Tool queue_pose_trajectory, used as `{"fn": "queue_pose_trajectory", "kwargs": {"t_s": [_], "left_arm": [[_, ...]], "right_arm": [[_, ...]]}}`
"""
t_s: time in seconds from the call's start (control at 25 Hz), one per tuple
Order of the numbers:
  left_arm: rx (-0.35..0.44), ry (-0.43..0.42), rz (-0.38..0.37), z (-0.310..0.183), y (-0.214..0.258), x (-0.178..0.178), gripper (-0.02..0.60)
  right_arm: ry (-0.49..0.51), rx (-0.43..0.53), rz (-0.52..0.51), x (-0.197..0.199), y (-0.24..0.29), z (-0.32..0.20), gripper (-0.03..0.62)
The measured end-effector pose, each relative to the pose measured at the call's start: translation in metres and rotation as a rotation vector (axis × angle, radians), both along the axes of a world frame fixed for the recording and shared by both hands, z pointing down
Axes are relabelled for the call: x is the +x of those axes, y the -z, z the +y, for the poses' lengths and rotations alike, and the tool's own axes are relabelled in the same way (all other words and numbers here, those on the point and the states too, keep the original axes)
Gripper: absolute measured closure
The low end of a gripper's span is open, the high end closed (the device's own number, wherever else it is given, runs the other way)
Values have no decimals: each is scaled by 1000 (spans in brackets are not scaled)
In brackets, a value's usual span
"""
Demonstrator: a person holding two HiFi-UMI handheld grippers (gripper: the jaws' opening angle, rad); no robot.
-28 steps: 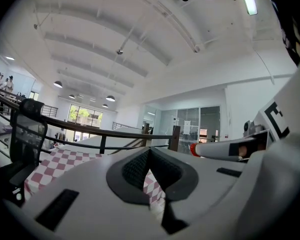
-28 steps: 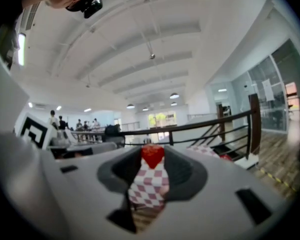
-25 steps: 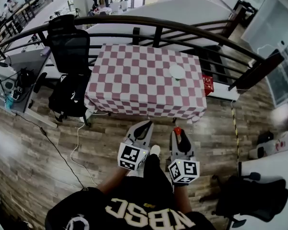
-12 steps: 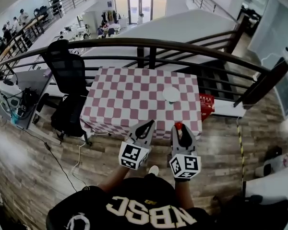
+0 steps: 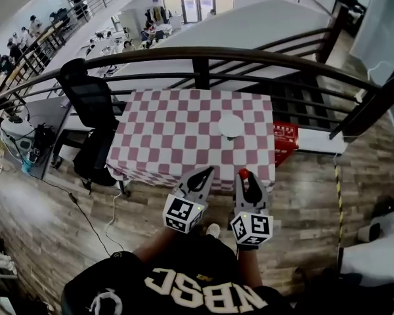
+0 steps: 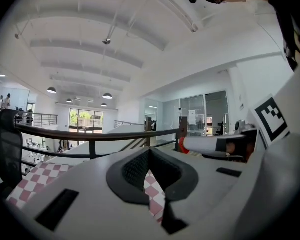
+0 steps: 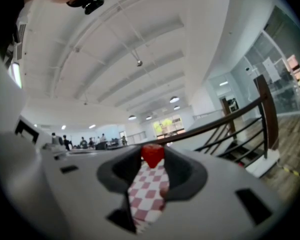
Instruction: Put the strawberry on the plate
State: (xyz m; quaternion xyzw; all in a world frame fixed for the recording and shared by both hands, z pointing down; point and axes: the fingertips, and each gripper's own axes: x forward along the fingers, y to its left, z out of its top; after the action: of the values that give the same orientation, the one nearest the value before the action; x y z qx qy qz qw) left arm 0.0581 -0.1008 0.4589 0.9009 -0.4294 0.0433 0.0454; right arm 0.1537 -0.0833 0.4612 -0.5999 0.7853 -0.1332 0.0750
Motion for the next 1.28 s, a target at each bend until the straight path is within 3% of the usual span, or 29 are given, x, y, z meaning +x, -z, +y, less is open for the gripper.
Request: {"fn": "queue_pose_trajectory", "kwargs": {"t_s": [0.32, 0.52, 0.88, 1.28], "left_arm": [[-41, -24, 11, -35, -11, 23, 572], [-52, -51, 24, -67, -17, 35, 572], [-67, -105, 39, -138, -22, 45, 572], [-168, -93, -21, -242, -87, 20, 572]], "right_arm": [[3, -34, 10, 18, -15, -30, 445], [-47, -57, 33, 43, -26, -51, 445], [-62, -102, 122, 85, -35, -100, 445], [103, -229, 380, 100, -85, -221, 445]]}}
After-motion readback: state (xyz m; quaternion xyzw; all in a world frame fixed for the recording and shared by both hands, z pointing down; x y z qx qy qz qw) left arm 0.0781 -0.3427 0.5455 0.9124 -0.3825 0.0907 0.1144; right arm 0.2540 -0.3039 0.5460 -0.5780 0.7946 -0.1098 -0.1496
